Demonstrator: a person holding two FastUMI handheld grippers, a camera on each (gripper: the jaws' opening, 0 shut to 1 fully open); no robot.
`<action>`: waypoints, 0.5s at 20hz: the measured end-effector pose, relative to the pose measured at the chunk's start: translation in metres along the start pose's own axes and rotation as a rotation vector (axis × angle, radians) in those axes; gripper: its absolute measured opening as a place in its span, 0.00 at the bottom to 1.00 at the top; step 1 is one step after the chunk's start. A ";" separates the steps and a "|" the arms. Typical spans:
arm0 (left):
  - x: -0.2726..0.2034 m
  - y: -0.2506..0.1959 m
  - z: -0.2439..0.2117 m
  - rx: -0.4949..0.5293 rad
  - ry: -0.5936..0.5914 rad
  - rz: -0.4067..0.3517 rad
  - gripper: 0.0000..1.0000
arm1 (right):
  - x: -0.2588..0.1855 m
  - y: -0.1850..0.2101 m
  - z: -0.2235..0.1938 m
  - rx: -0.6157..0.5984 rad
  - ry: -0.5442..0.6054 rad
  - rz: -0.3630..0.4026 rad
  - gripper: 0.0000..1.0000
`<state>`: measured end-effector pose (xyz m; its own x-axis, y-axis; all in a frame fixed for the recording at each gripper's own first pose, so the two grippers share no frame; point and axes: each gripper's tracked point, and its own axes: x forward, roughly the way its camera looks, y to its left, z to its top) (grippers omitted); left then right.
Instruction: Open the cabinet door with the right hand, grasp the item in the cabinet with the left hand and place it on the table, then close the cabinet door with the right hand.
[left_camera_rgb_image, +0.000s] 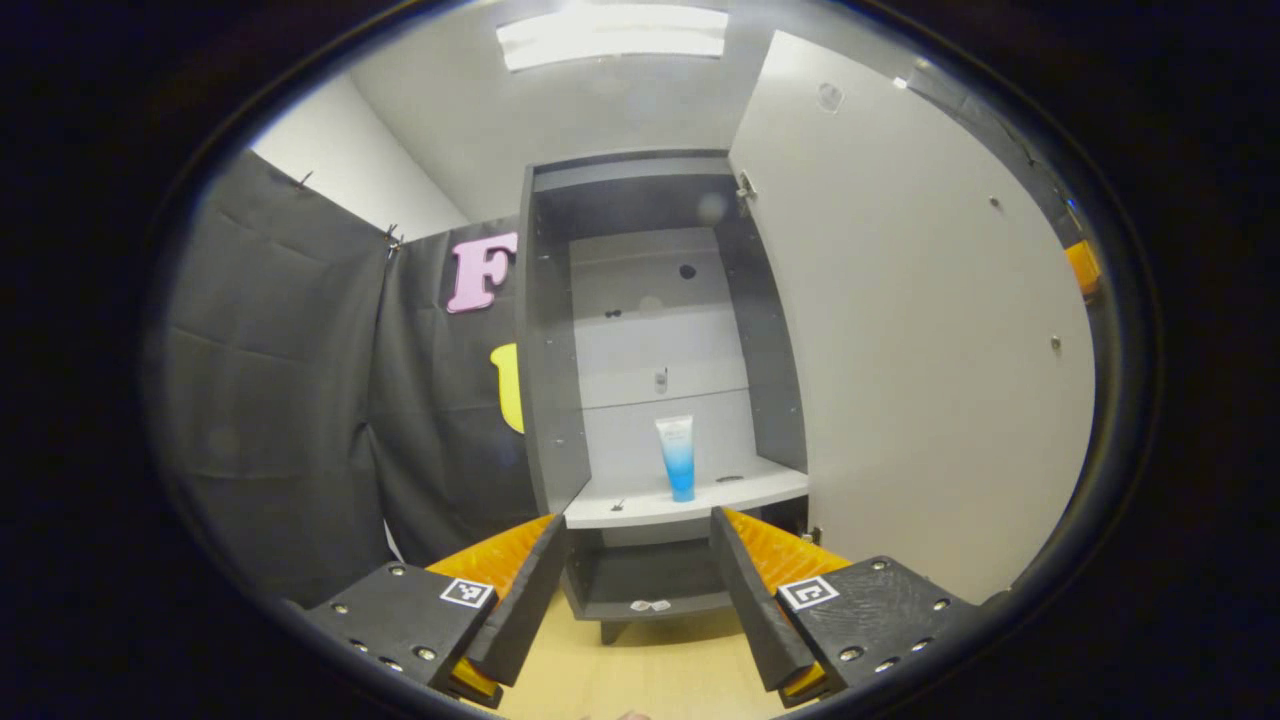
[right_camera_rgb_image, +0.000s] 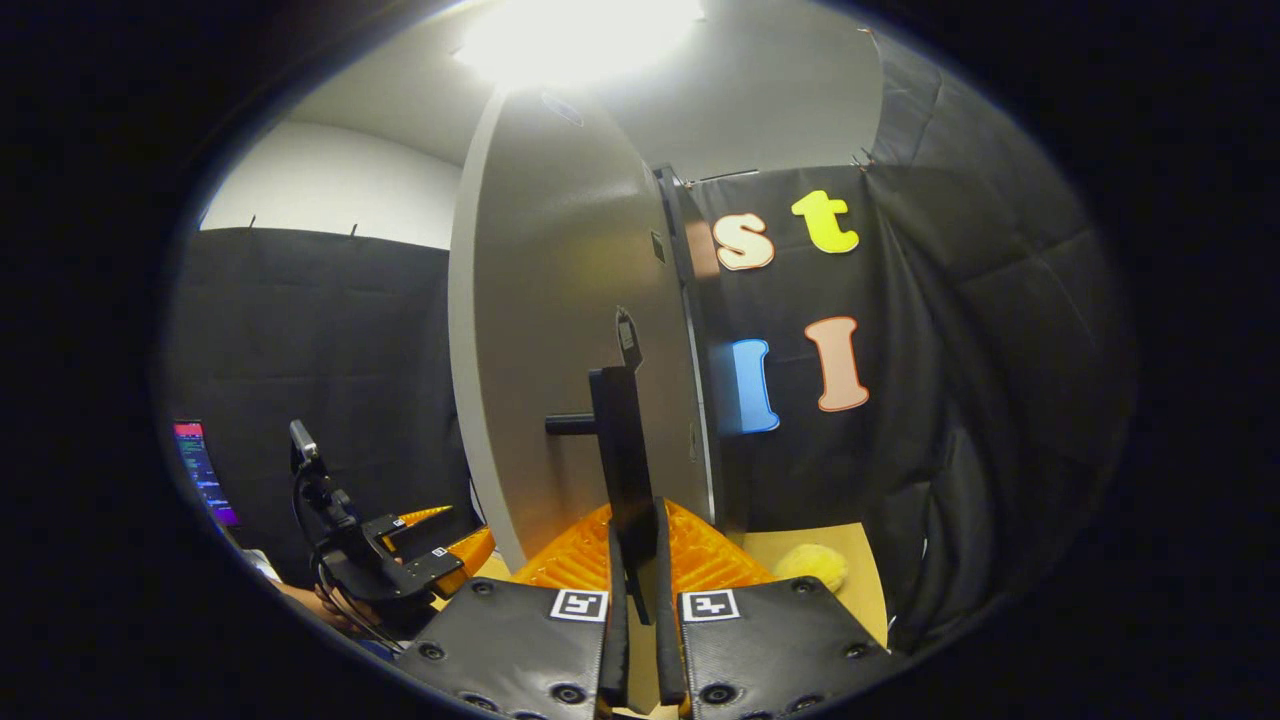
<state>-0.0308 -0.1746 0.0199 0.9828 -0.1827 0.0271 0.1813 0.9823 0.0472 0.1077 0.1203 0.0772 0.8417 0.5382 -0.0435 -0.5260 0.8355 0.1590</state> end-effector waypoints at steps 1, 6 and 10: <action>0.002 -0.002 0.003 0.004 -0.003 0.000 0.88 | -0.002 -0.003 -0.001 -0.003 0.005 0.000 0.17; 0.020 -0.016 0.018 -0.001 -0.019 -0.020 0.86 | -0.046 -0.025 -0.004 0.037 0.013 -0.031 0.27; 0.050 -0.028 0.028 -0.015 -0.028 -0.052 0.88 | -0.063 -0.084 -0.004 0.020 -0.017 -0.245 0.38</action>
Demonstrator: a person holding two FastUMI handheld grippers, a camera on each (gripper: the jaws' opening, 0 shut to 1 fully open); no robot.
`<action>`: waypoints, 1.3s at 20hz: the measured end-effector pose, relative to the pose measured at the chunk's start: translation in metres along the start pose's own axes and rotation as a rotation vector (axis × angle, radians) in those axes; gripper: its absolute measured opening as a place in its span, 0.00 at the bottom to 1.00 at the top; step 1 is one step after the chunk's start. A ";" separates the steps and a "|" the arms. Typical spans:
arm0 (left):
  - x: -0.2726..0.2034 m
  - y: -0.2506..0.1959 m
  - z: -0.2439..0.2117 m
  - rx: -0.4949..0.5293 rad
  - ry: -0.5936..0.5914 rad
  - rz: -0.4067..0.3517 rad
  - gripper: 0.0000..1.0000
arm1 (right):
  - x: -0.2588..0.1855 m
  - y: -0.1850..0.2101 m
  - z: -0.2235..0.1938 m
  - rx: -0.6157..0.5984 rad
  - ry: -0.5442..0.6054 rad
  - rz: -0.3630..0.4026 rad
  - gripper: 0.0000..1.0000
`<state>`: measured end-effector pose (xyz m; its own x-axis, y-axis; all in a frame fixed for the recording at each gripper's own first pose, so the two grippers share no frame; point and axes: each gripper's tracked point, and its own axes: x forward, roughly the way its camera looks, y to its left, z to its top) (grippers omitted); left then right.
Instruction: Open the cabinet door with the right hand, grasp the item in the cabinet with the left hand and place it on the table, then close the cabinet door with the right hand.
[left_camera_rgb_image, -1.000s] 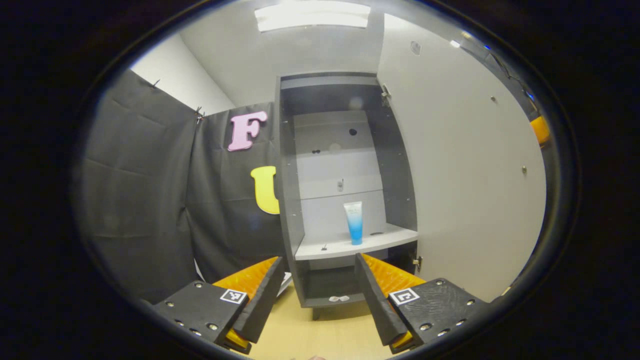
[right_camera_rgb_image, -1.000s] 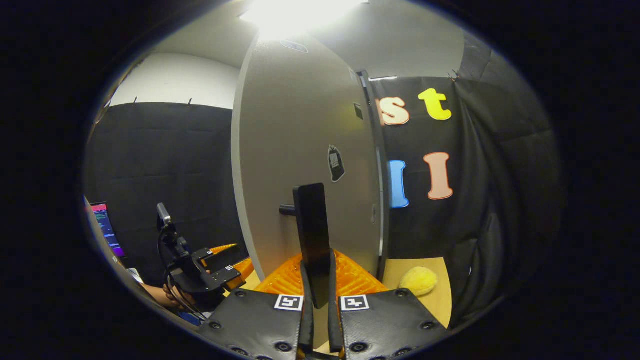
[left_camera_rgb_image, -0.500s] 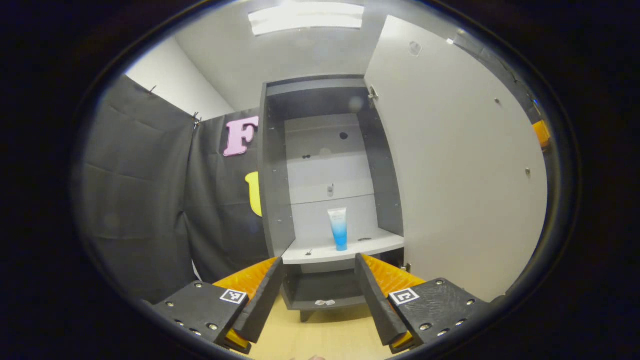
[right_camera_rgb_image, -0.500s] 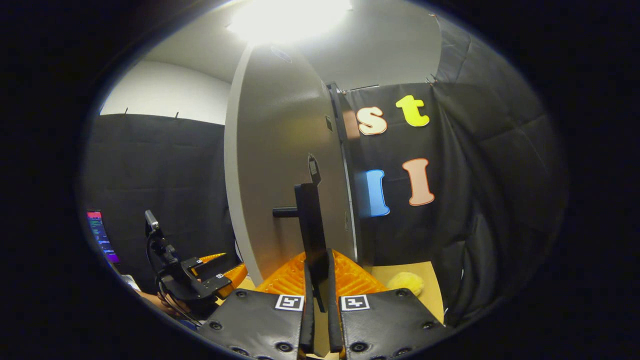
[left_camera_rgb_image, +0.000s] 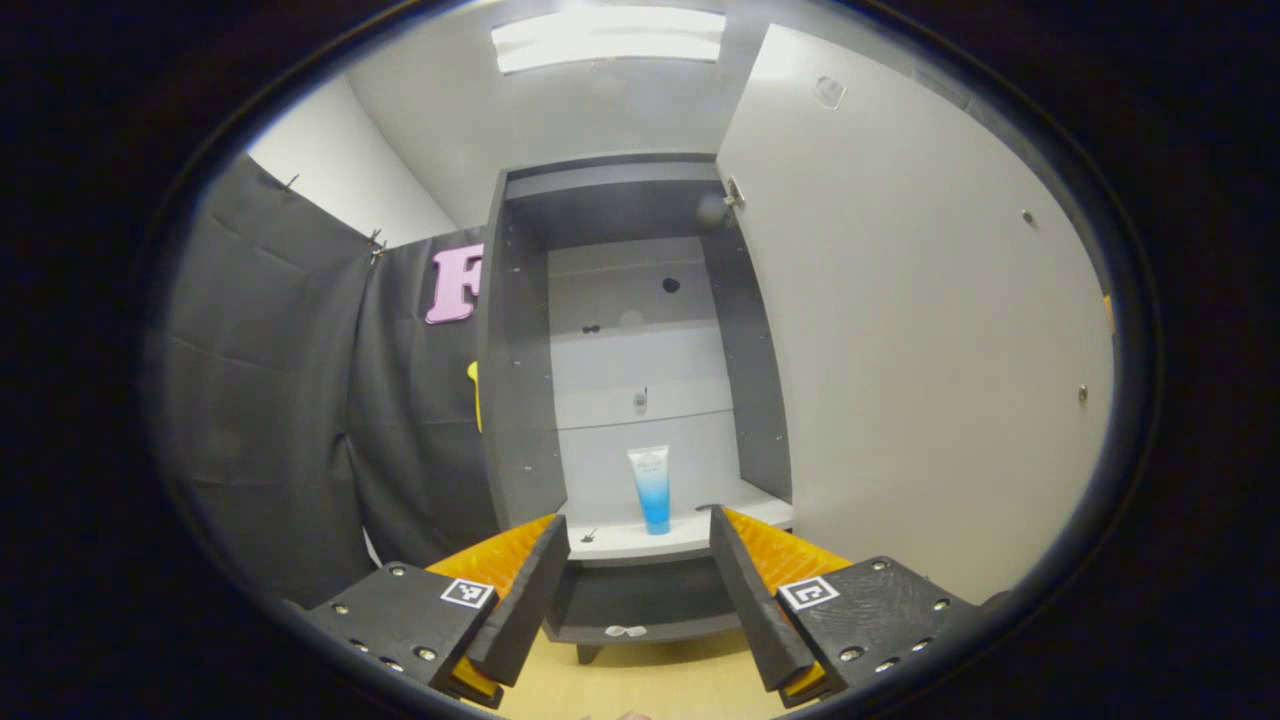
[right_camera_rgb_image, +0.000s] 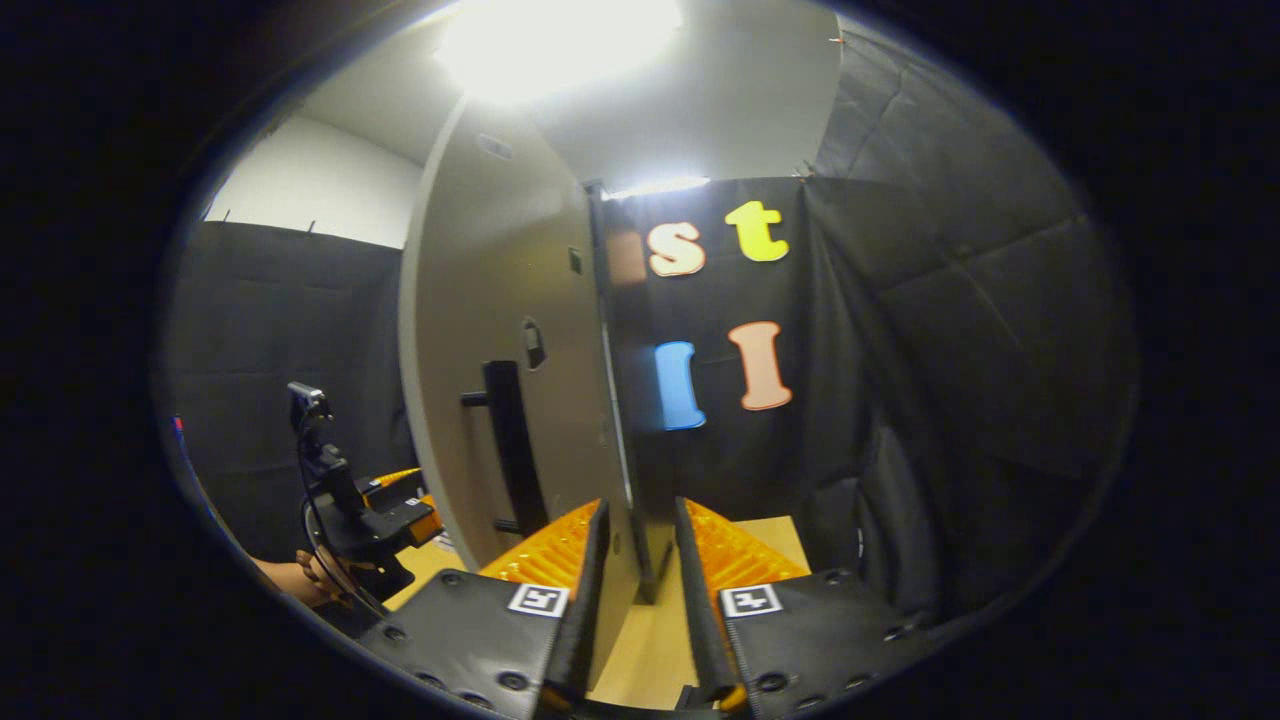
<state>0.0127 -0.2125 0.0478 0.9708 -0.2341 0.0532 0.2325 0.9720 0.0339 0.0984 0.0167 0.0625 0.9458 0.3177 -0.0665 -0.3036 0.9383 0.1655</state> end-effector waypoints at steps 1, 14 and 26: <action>0.009 -0.003 0.003 0.004 -0.006 -0.009 0.88 | -0.010 -0.013 -0.007 -0.003 -0.014 -0.054 0.67; 0.162 -0.018 -0.007 -0.018 0.002 -0.066 0.86 | 0.007 -0.095 -0.035 0.068 0.005 -0.432 0.98; 0.240 -0.008 -0.081 -0.050 0.124 -0.053 0.88 | 0.041 -0.100 -0.053 0.091 0.071 -0.521 0.98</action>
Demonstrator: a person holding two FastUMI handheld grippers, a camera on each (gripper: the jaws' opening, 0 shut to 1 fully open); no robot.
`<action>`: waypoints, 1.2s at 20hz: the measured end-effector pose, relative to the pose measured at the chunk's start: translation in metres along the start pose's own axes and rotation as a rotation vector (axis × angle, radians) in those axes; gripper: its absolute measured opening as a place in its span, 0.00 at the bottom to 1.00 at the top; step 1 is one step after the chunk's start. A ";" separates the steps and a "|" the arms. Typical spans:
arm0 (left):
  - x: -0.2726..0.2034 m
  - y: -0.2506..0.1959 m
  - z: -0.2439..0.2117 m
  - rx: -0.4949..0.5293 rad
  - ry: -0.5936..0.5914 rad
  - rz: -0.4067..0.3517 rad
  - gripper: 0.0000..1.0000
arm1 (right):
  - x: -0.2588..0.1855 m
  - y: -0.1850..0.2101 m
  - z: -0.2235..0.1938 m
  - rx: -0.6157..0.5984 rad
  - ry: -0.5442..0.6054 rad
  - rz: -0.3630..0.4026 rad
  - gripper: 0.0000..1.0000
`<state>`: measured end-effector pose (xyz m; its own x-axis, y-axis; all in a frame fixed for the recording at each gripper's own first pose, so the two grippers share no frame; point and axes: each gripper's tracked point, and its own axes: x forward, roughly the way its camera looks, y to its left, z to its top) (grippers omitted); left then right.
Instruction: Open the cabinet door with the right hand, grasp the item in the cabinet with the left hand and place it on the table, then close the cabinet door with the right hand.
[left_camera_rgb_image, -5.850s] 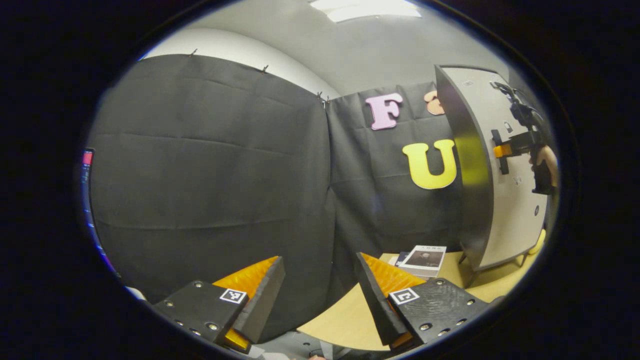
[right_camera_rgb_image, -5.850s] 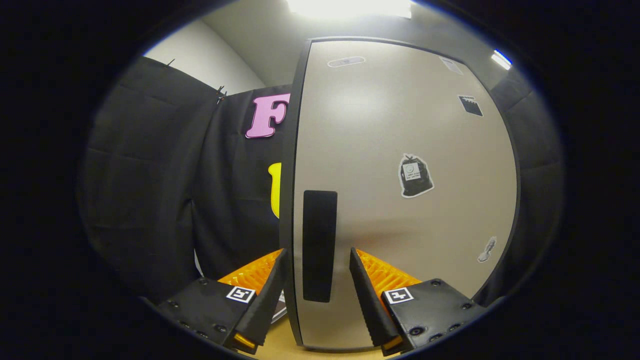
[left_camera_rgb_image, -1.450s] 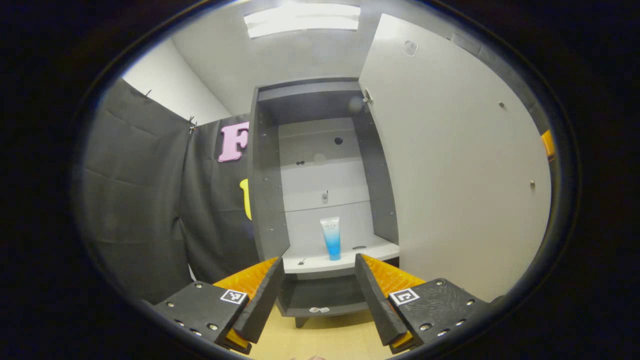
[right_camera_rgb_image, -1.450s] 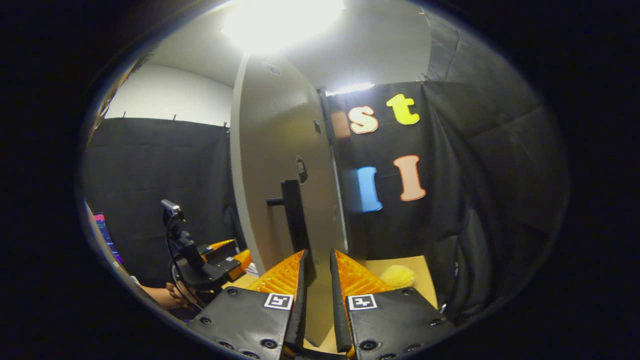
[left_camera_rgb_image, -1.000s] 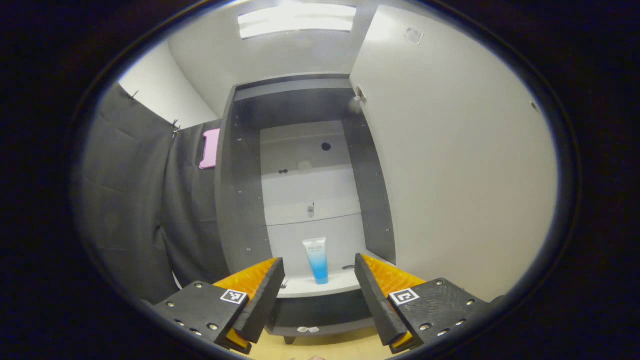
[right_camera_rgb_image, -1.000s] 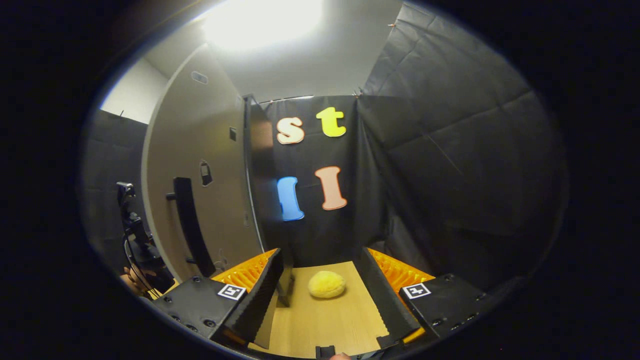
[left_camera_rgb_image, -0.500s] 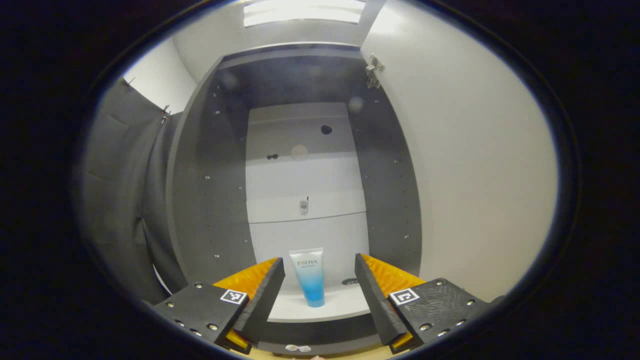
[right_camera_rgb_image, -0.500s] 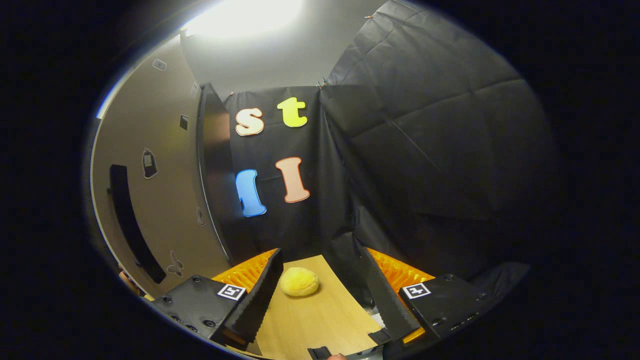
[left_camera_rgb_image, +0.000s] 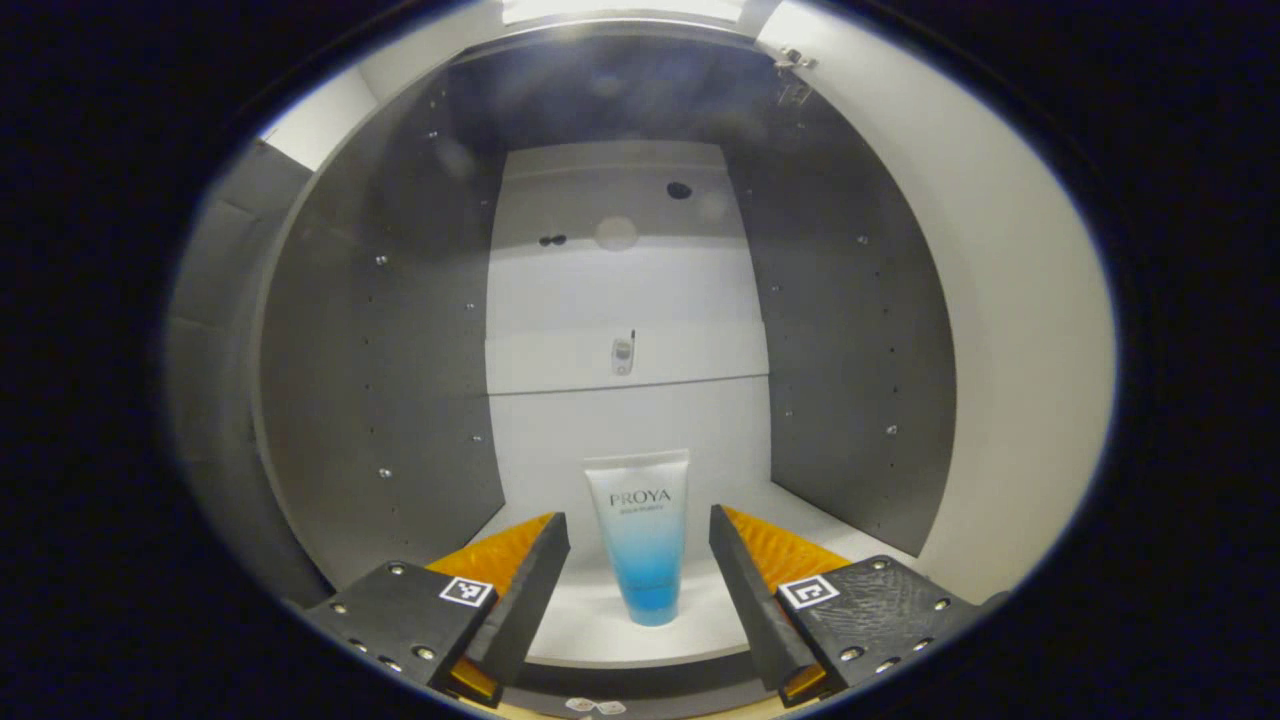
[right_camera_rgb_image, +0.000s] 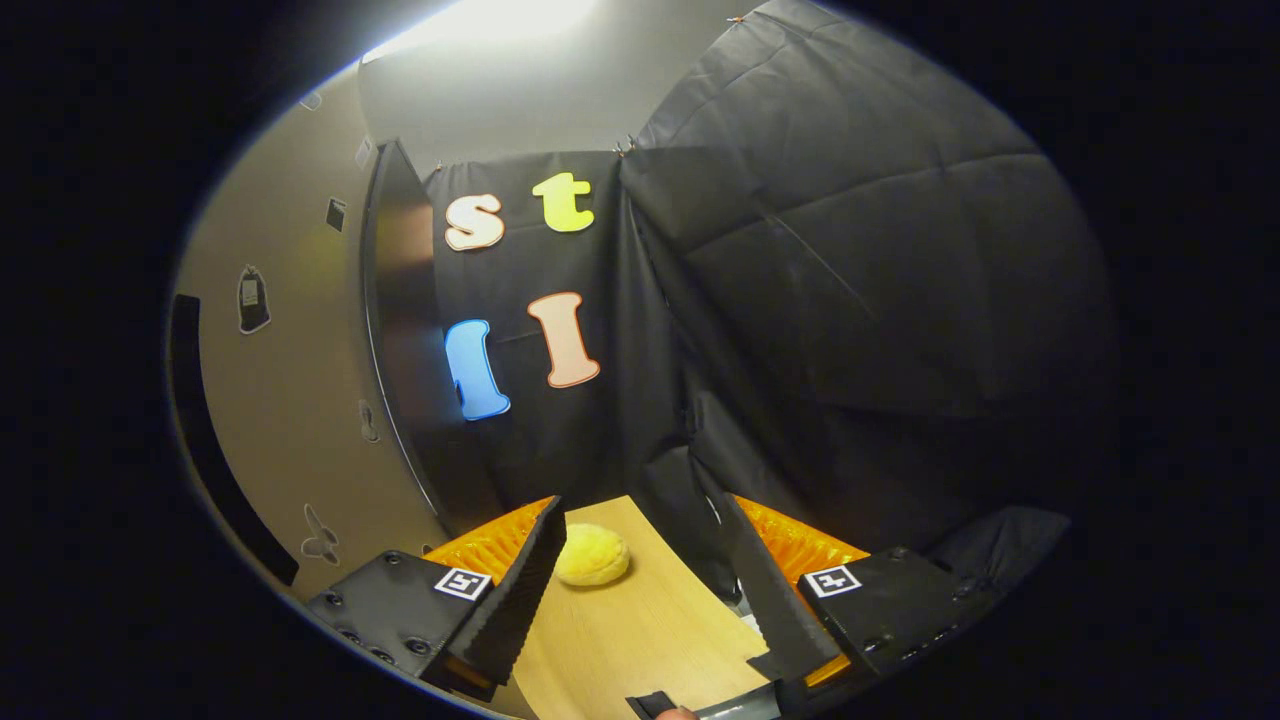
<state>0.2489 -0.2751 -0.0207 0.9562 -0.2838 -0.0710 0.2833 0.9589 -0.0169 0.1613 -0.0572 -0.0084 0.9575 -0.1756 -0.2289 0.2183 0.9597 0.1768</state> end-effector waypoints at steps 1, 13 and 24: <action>0.003 -0.001 -0.003 0.005 0.009 0.000 0.88 | 0.001 0.000 0.000 0.001 0.003 -0.002 0.98; -0.011 -0.001 -0.008 0.005 0.004 0.004 0.53 | 0.000 0.004 0.002 -0.009 0.022 0.042 0.98; -0.124 0.072 -0.030 0.030 -0.015 0.127 0.46 | 0.009 0.029 0.005 -0.054 0.019 0.186 0.98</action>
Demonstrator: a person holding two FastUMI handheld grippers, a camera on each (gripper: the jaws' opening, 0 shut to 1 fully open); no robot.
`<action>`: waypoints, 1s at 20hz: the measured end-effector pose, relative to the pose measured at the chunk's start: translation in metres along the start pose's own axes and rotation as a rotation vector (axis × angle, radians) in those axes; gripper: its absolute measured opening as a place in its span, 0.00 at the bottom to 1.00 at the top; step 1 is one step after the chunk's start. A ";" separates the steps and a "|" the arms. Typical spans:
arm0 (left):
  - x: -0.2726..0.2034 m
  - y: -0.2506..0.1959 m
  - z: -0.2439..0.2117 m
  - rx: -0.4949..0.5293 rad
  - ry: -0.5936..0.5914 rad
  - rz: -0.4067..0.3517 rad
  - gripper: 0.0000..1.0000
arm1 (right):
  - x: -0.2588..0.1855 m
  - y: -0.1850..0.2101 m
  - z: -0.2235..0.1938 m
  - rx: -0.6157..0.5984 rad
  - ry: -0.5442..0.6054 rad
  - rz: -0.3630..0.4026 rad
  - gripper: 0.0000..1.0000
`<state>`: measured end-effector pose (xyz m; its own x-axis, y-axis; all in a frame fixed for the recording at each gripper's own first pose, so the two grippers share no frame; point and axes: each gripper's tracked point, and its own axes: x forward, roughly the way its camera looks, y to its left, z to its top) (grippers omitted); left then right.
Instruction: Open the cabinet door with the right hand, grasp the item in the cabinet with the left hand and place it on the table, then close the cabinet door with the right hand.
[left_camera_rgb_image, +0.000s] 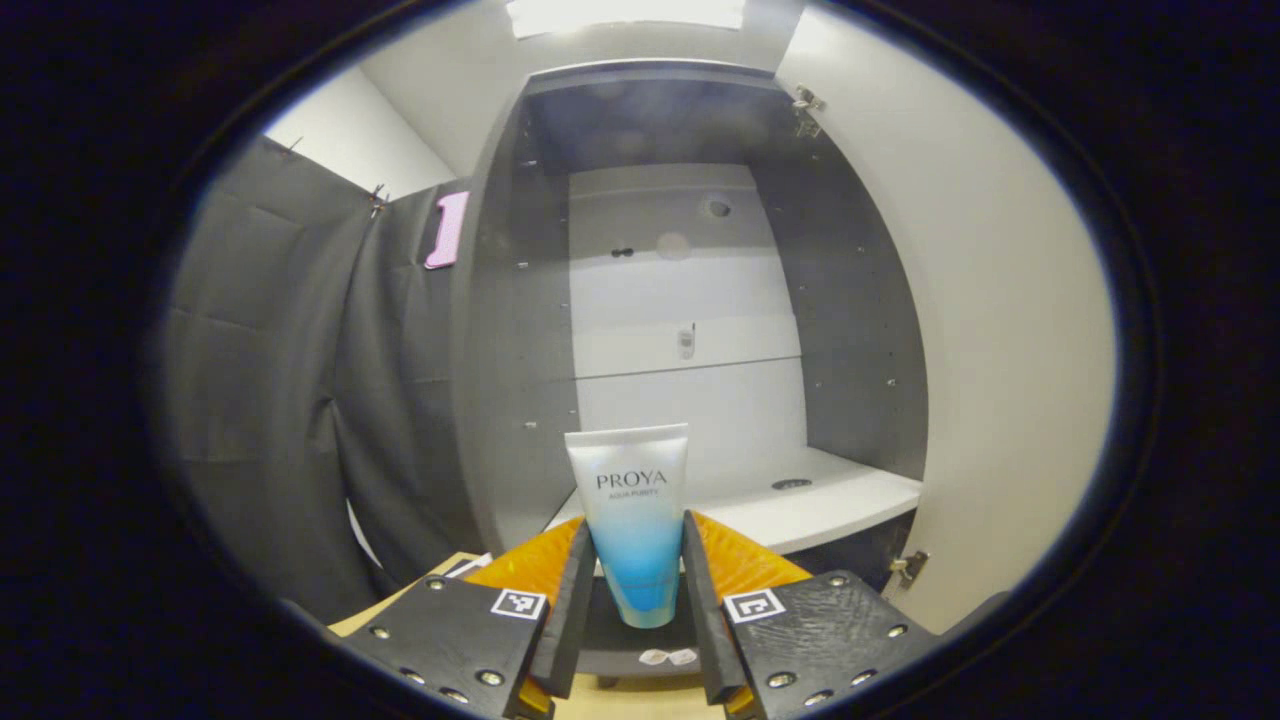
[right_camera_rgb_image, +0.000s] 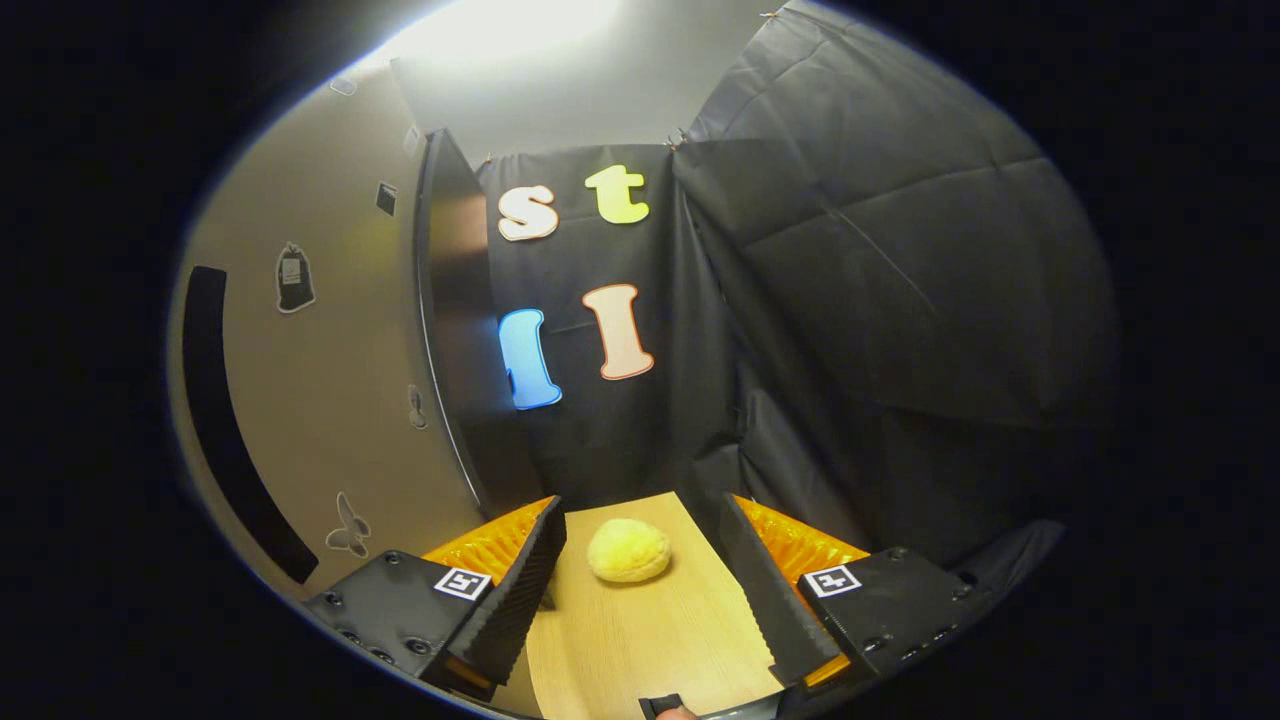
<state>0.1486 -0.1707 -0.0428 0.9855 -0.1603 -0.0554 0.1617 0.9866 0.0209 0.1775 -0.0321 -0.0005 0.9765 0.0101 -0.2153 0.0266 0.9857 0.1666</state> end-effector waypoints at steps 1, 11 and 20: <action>-0.010 0.007 -0.002 -0.001 0.003 0.011 0.50 | 0.000 0.002 0.000 -0.003 0.000 0.010 0.98; -0.091 0.060 -0.058 -0.011 0.019 0.109 0.53 | 0.006 0.007 -0.009 -0.026 0.004 0.073 0.98; -0.144 0.064 -0.155 -0.035 0.105 0.110 0.47 | 0.014 -0.003 -0.026 -0.016 0.003 0.059 0.98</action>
<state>0.0091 -0.0801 -0.1881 0.9862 -0.0487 -0.1584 0.0491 0.9988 -0.0016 0.1859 -0.0301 -0.0291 0.9756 0.0687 -0.2087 -0.0345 0.9860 0.1634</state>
